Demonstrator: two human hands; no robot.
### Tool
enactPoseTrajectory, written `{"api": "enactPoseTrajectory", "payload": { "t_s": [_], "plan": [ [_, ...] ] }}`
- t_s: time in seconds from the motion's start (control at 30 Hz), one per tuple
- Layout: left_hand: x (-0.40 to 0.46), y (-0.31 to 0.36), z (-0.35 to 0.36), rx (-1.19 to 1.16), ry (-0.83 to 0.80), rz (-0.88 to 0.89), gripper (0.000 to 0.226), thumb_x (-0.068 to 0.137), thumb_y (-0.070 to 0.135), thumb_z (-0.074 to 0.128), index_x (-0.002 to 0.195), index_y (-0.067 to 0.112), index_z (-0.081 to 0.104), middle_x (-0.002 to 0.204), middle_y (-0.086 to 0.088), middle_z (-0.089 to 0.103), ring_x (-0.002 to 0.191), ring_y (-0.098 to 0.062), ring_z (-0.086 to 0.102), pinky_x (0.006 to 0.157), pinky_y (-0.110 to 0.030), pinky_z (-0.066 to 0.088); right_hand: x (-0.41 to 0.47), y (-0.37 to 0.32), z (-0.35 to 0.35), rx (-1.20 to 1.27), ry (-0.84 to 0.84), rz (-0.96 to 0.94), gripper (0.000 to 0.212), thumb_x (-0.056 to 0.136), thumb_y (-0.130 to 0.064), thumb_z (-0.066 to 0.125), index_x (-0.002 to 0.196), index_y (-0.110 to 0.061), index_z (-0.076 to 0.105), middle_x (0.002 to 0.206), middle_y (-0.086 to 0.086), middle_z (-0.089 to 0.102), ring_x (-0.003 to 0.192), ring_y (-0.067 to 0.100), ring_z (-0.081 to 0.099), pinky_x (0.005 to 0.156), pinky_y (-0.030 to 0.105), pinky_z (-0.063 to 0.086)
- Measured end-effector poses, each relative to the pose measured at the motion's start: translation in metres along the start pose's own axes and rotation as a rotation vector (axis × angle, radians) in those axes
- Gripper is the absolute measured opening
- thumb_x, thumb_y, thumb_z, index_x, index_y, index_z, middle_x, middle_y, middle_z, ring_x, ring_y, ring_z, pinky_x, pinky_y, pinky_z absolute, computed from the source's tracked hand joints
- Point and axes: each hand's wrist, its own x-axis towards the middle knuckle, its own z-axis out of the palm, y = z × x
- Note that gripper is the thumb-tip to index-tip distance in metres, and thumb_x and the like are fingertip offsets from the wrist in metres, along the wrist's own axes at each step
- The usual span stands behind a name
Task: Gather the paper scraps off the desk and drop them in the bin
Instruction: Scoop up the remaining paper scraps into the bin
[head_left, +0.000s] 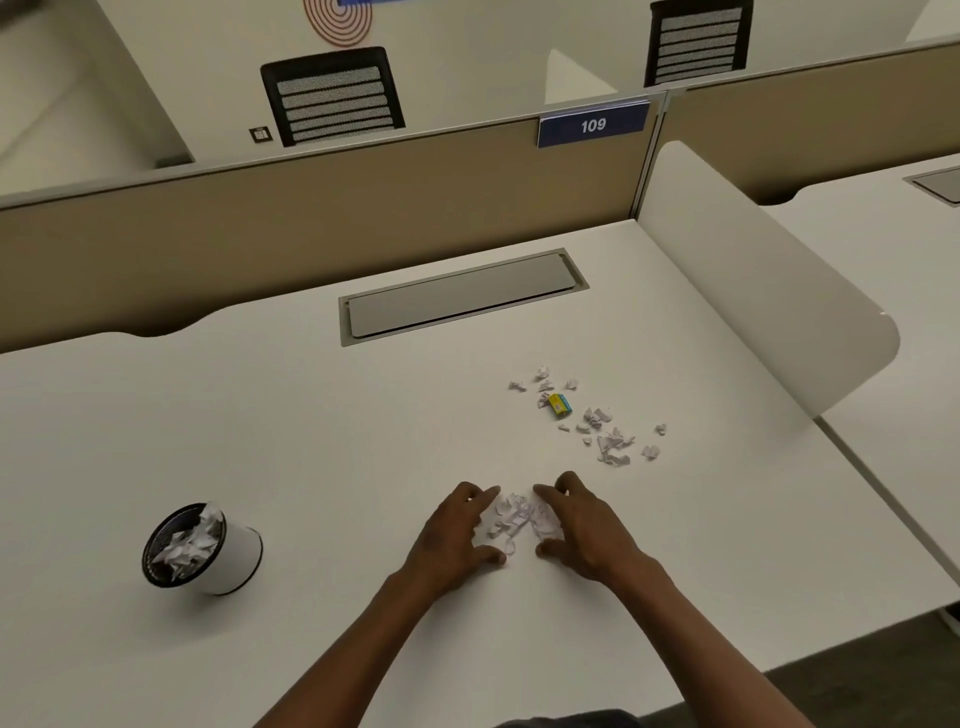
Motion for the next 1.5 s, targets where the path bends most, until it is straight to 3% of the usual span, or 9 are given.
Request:
{"api": "enactPoseTrajectory", "payload": {
  "t_s": [0.13, 0.23, 0.6, 0.7, 0.83, 0.93, 1.1, 1.37, 1.5],
  "plan": [
    [0.010, 0.012, 0.005, 0.004, 0.020, 0.005, 0.078, 0.073, 0.029, 0.082, 0.143, 0.026, 0.049, 0.120, 0.008, 0.051, 0.092, -0.010, 0.059, 0.085, -0.025, 0.052, 0.006, -0.011, -0.001, 0.060, 0.031, -0.042, 0.056, 0.081, -0.026, 0.076, 0.132, -0.019, 0.056, 0.123, 0.006, 0.052, 0.103, 0.030, 0.063, 0.087, 0.034, 0.051],
    [0.011, 0.015, 0.009, 0.010, 0.045, 0.015, 0.070, 0.076, 0.023, 0.078, 0.140, 0.024, 0.052, 0.117, 0.007, 0.054, 0.095, -0.011, 0.060, 0.086, -0.024, 0.051, 0.009, -0.017, -0.001, 0.080, -0.002, -0.060, 0.067, 0.076, -0.034, 0.080, 0.136, -0.022, 0.053, 0.122, 0.004, 0.051, 0.103, 0.027, 0.063, 0.088, 0.033, 0.051],
    [-0.005, 0.014, 0.020, -0.084, 0.245, 0.035, 0.013, 0.087, 0.026, 0.067, 0.095, 0.022, 0.076, 0.084, -0.002, 0.068, 0.077, -0.015, 0.063, 0.072, -0.039, 0.053, 0.006, -0.034, 0.023, 0.254, 0.136, -0.063, 0.021, 0.089, -0.026, 0.067, 0.109, -0.026, 0.073, 0.097, 0.002, 0.062, 0.083, 0.021, 0.063, 0.072, 0.032, 0.051],
    [-0.009, 0.015, 0.019, -0.228, 0.312, -0.047, 0.007, 0.086, 0.029, 0.074, 0.089, 0.025, 0.079, 0.081, 0.003, 0.073, 0.076, -0.008, 0.067, 0.071, -0.033, 0.056, 0.008, -0.034, 0.021, 0.325, 0.137, -0.046, 0.016, 0.088, -0.024, 0.070, 0.102, -0.022, 0.078, 0.094, 0.004, 0.069, 0.083, 0.020, 0.064, 0.075, 0.031, 0.051],
    [-0.015, 0.012, 0.005, -0.351, 0.328, -0.184, 0.012, 0.076, 0.031, 0.084, 0.087, 0.029, 0.080, 0.079, 0.018, 0.074, 0.078, 0.003, 0.069, 0.069, -0.020, 0.057, 0.014, -0.038, 0.010, 0.497, 0.042, -0.006, 0.020, 0.084, -0.028, 0.077, 0.102, -0.021, 0.079, 0.096, -0.003, 0.078, 0.078, 0.009, 0.069, 0.072, 0.021, 0.054],
    [-0.022, 0.011, -0.017, -0.409, 0.345, -0.208, 0.019, 0.071, 0.036, 0.087, 0.089, 0.034, 0.080, 0.083, 0.019, 0.076, 0.079, 0.004, 0.070, 0.071, -0.017, 0.056, 0.021, -0.049, -0.006, 0.680, -0.068, -0.046, 0.015, 0.081, -0.032, 0.081, 0.095, -0.027, 0.080, 0.085, -0.006, 0.079, 0.074, 0.010, 0.074, 0.072, 0.028, 0.059],
    [-0.039, 0.012, -0.070, -0.528, 0.474, -0.182, 0.019, 0.071, 0.039, 0.086, 0.088, 0.042, 0.079, 0.088, 0.023, 0.076, 0.085, 0.005, 0.071, 0.077, -0.022, 0.055, 0.047, -0.091, -0.037, 0.852, -0.170, -0.195, 0.019, 0.080, -0.028, 0.082, 0.097, -0.020, 0.080, 0.094, 0.006, 0.078, 0.081, 0.015, 0.071, 0.080, 0.037, 0.060],
    [-0.095, -0.013, -0.146, -0.518, 0.783, -0.163, 0.021, 0.075, 0.034, 0.084, 0.090, 0.047, 0.077, 0.089, 0.020, 0.077, 0.089, 0.003, 0.071, 0.080, -0.023, 0.055, 0.089, -0.200, -0.051, 0.833, -0.324, -0.417, 0.021, 0.081, -0.024, 0.081, 0.101, -0.017, 0.079, 0.096, 0.007, 0.078, 0.089, 0.023, 0.074, 0.077, 0.027, 0.061],
    [-0.131, -0.037, -0.169, -0.380, 0.920, -0.216, 0.033, 0.077, 0.029, 0.083, 0.084, 0.059, 0.072, 0.083, 0.028, 0.074, 0.084, 0.007, 0.070, 0.068, -0.009, 0.053, 0.099, -0.258, -0.032, 0.781, -0.401, -0.469, 0.023, 0.081, -0.020, 0.082, 0.102, -0.014, 0.078, 0.097, 0.007, 0.077, 0.085, 0.020, 0.075, 0.072, 0.022, 0.059]
  ]
}}
